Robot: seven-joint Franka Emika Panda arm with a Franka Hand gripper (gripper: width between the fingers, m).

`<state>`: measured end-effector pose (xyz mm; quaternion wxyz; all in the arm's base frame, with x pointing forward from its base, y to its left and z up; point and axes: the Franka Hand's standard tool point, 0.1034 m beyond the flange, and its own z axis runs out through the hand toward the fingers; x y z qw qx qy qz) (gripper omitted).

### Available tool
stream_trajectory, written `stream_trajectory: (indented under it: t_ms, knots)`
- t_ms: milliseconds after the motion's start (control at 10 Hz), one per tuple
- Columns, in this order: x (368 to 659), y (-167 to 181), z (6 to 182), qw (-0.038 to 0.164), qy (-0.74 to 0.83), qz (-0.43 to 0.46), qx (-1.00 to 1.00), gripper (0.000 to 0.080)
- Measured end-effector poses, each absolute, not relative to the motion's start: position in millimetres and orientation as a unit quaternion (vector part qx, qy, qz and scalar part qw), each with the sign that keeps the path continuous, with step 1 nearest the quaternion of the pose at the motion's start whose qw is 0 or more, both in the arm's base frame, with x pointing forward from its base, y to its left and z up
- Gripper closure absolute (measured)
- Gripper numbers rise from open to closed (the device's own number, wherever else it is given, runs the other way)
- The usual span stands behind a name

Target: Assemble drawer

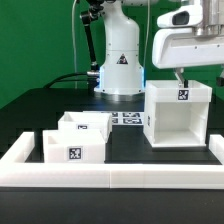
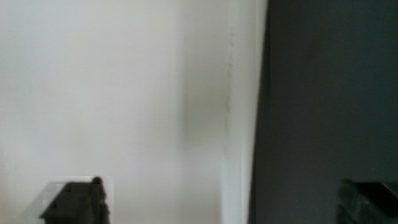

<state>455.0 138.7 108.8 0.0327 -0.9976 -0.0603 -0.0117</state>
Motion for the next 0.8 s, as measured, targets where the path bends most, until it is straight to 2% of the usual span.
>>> stream_trajectory:
  t_ms: [400, 600, 700, 800]
  knots:
    - [450.4, 137.3, 102.6, 0.031, -0.061, -0.005, -0.998, 0.0158]
    - [450.2, 137.3, 102.2, 0.031, -0.061, -0.004, -0.998, 0.0506]
    - [450.2, 137.3, 102.1, 0.031, -0.061, -0.004, -0.998, 0.0506]
    - [450.1, 137.3, 102.1, 0.031, -0.061, -0.004, -0.998, 0.0713]
